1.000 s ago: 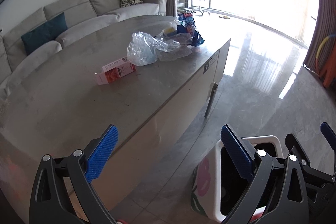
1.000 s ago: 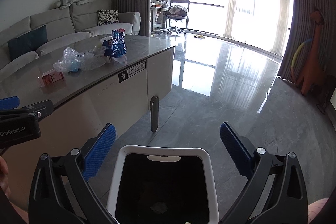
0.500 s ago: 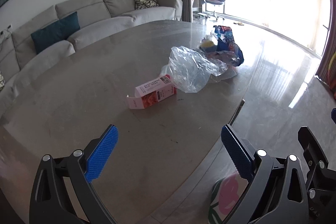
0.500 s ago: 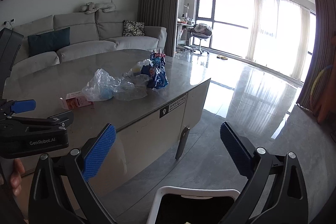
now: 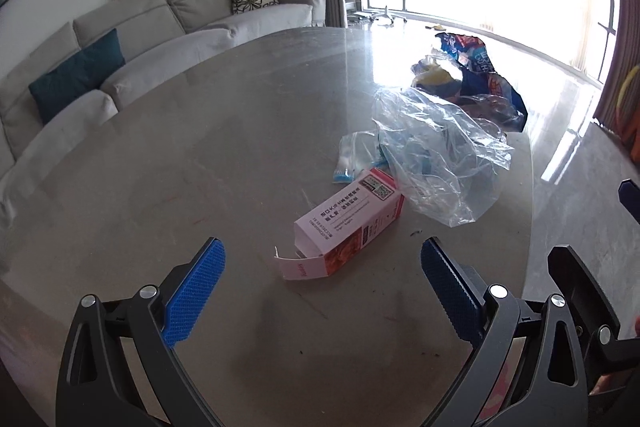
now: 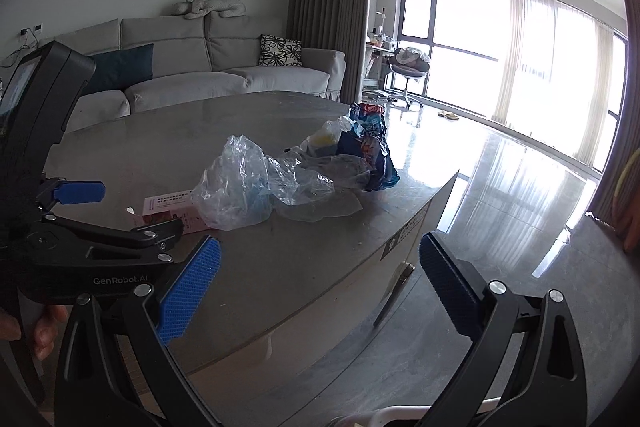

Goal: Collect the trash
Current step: 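Return to the table and grasp the pink box with the left gripper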

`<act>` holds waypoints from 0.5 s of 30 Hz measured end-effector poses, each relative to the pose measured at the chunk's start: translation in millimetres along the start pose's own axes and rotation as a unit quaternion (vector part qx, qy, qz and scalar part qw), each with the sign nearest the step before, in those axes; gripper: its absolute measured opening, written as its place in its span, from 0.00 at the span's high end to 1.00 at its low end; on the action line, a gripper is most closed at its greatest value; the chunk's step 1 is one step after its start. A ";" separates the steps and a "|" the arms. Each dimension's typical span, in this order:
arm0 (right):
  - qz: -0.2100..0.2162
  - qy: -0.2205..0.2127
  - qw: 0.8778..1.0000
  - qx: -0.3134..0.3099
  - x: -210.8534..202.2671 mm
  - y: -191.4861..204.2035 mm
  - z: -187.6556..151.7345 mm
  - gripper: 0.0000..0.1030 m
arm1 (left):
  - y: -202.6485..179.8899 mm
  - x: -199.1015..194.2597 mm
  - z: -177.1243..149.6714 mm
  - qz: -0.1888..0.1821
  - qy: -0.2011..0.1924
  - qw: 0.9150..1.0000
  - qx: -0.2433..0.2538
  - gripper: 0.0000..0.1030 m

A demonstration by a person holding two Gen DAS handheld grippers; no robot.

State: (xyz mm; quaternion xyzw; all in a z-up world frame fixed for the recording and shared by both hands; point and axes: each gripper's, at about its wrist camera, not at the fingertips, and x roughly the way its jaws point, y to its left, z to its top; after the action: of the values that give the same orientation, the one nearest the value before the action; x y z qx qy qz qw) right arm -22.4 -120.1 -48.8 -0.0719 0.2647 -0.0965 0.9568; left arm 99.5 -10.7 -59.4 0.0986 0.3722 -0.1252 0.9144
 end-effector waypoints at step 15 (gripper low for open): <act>-0.011 -0.011 1.000 0.003 22.7 -6.8 11.3 0.04 | -6.7 52.0 18.8 -0.049 0.076 0.996 0.023 0.04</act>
State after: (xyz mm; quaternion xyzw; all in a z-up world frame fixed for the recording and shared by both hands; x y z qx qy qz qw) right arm 1.6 -130.8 -49.1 -0.0735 0.2529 -0.1072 0.9587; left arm 145.8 -30.3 -83.5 0.1107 0.4420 -0.1710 0.8736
